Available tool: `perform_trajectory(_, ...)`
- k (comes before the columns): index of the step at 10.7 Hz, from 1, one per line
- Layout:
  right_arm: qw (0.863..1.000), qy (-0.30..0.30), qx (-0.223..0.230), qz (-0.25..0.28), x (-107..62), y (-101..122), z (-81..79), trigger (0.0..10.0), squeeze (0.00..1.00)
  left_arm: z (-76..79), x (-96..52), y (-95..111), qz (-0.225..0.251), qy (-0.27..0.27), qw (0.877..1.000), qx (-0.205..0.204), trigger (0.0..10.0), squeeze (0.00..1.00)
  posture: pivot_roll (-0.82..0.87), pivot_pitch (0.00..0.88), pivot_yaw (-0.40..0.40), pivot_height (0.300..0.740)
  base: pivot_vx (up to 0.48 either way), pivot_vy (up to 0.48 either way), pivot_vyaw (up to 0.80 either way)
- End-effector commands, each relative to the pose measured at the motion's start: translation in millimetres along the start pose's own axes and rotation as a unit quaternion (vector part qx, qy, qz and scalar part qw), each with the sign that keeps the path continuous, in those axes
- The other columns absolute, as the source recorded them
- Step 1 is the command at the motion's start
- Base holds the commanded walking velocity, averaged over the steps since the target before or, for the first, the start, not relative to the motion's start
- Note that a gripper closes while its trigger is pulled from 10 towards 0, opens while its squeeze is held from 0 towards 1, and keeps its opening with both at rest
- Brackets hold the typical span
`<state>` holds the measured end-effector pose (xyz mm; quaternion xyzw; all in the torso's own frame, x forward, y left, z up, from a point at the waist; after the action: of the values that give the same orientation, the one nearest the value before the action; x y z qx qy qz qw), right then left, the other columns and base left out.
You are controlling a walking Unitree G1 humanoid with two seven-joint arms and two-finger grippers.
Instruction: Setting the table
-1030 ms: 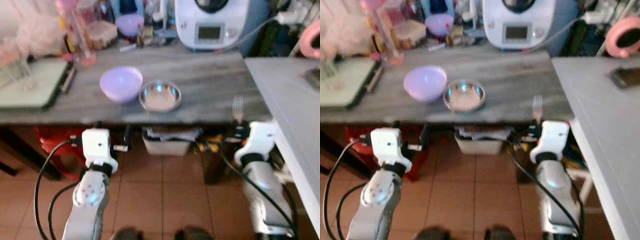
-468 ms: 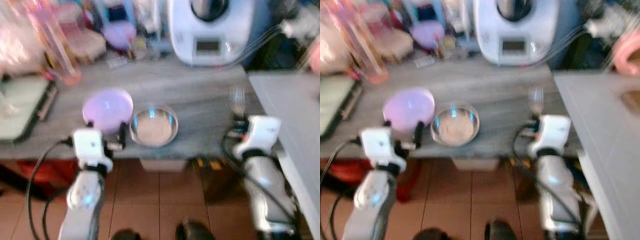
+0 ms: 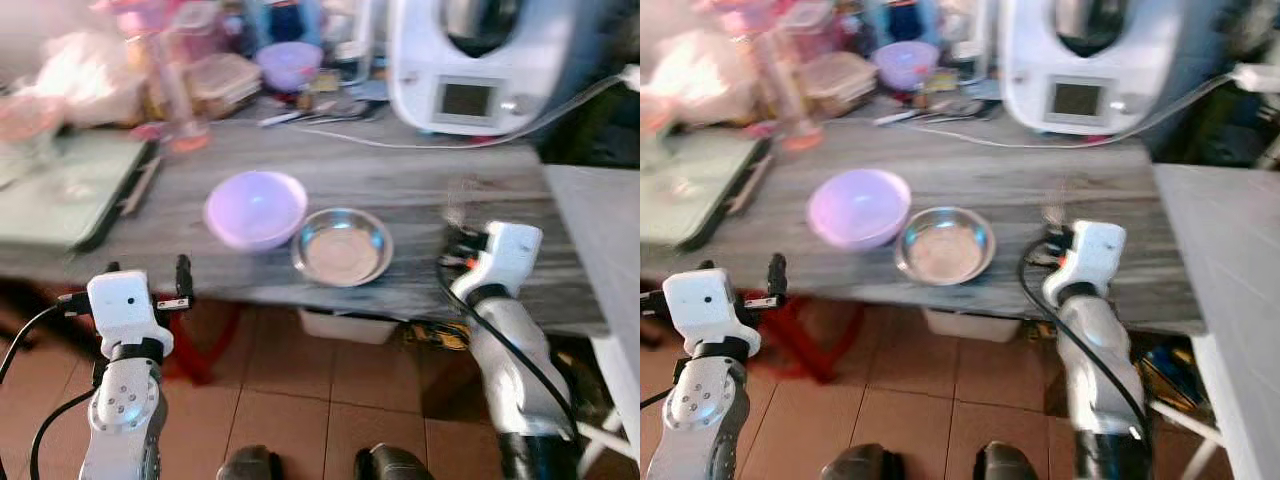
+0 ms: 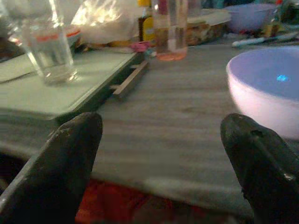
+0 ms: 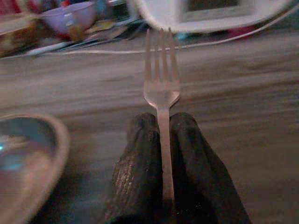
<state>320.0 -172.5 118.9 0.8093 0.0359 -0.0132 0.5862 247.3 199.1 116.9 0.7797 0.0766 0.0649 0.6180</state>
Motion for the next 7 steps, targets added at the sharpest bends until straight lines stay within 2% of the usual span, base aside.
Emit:
perform_trajectory(1, 1.000, 0.009, 0.003, -0.009, 5.2, -0.5, -2.1, 0.0, 0.00, -0.8, -2.9, 2.6, 0.001, -0.001, 1.000, 0.006, 10.0, 0.00, 0.10, 0.129, 0.026, 0.740, 0.000, 0.000, 0.00)
perform_trajectory(3, 0.998, -0.002, 0.036, -0.044, 10.3, -10.2, -1.4, 0.0, 0.00, 1.4, -6.8, 1.2, -0.007, -0.005, 1.000, 0.003, 10.0, 0.00, 0.10, 0.143, 0.022, 0.740, 0.000, 0.000, 0.00)
perform_trajectory(6, 0.996, -0.023, 0.053, -0.062, 6.0, -18.6, 4.9, 0.0, 0.00, 3.9, -9.7, 1.4, -0.011, -0.016, 1.000, 0.001, 10.0, 0.00, 0.10, 0.159, 0.025, 0.740, 0.000, 0.000, 0.00)
perform_trajectory(7, 0.994, -0.035, 0.075, -0.072, 5.5, -23.6, 4.5, 0.0, 0.00, 4.4, -8.2, 2.7, -0.010, -0.017, 1.000, 0.002, 10.0, 0.00, 0.11, 0.160, 0.024, 0.740, 0.000, 0.000, 0.00)
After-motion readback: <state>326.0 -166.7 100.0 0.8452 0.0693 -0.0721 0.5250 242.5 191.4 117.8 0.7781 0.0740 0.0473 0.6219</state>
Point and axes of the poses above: a point about 5 cm out from each wrist's last joint towards the gripper, its own x axis pointing out of the wrist towards the gripper, its own y axis along the axis of the wrist's last joint, z = x × y, the point moved 3 cm from there along x, pointing out of the wrist towards the gripper, and after that the axes turned 9 degrees about x, right-handed, at the moved point
